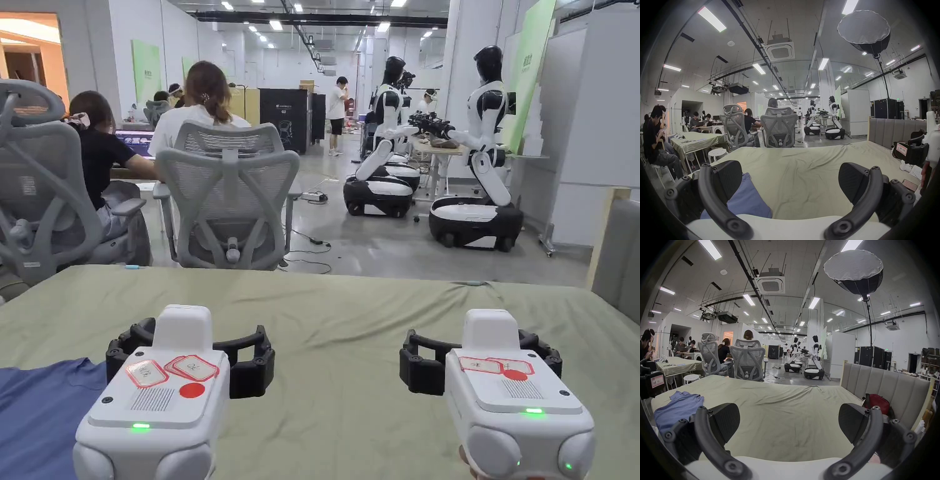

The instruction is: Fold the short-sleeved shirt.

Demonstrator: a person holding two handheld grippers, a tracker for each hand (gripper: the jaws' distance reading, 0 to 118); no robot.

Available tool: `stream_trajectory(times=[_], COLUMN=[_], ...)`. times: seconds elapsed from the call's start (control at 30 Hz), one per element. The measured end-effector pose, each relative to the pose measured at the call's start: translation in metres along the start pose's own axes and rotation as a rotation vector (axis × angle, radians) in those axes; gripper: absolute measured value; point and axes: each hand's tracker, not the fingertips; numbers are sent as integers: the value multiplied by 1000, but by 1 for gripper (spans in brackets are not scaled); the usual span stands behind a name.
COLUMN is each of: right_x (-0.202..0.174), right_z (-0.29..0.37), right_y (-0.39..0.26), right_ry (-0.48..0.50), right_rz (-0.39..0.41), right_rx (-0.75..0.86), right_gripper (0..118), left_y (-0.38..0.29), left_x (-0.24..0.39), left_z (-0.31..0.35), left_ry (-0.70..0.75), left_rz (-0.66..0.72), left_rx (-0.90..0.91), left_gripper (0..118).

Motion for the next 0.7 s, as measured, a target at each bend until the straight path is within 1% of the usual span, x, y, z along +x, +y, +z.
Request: stream_trajectory(times=[0.1,0.2,0.23,0.3,0.43,0.7], right_x=[1,6,7,7,4,3], right_z=[-1,-1,-1,-2,-2,-1], right_y=[-1,0,0,0,-2,-4], right_ry=[-3,11,15,18,27,8], right_rz=[-9,-50,-53,-50,-18,-13], right_rx=[6,11,10,7,3,-1], right_gripper=[118,118,118,118,118,118], left_y=[0,-1,-1,-1,-2,-3], left_x=[0,0,0,0,1,2], left_z=[0,0,0,1,1,1], left_ry=[-1,4,6,7,8,-2], left_rz=[-6,-13,-12,-14,-23,-24], left_rx=[-1,3,8,12,17,11], left_gripper=[118,118,118,118,118,118])
